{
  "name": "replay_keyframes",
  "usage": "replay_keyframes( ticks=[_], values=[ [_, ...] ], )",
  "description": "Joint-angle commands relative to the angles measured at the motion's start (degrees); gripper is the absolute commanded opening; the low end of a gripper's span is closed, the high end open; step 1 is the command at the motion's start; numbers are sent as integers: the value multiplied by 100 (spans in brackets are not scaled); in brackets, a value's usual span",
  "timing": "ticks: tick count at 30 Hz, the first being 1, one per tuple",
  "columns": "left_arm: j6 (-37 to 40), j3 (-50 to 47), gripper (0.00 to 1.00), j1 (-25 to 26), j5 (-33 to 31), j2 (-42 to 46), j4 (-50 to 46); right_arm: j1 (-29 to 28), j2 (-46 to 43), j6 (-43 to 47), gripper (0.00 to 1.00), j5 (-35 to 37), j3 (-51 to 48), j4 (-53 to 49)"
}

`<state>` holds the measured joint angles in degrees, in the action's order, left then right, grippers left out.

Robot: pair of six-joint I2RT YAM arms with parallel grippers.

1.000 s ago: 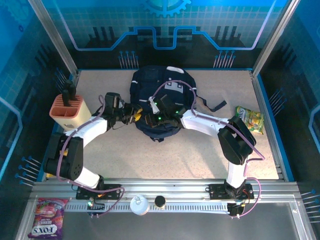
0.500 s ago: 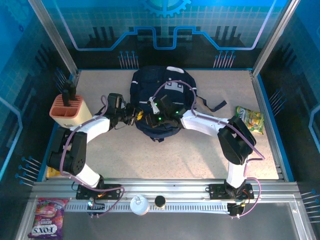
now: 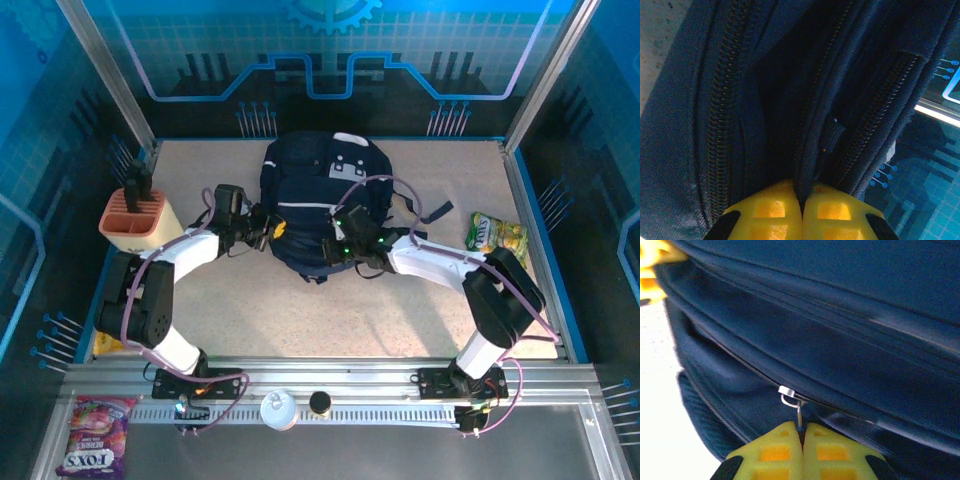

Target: Pack the student bag

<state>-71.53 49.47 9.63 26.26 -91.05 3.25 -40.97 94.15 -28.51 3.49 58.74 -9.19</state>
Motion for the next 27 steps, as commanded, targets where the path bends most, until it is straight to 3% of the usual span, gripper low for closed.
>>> replay_keyframes(
  ticks=[1,16,20,27],
  values=[
    [233,265,0,-216,-53,113,1,257,-270,-11,0,466,-292,-405],
    [1179,590,0,-486,253,-21,-867,1238,-588,1785,1,78,-458,-306],
    [1947,901,0,-563,669,-274,-1392,1402,-618,2093,0,221,-548,-75],
    [3262,1273,0,-645,475,-377,-2502,1819,-248,2190,0,528,-238,96]
  ],
)
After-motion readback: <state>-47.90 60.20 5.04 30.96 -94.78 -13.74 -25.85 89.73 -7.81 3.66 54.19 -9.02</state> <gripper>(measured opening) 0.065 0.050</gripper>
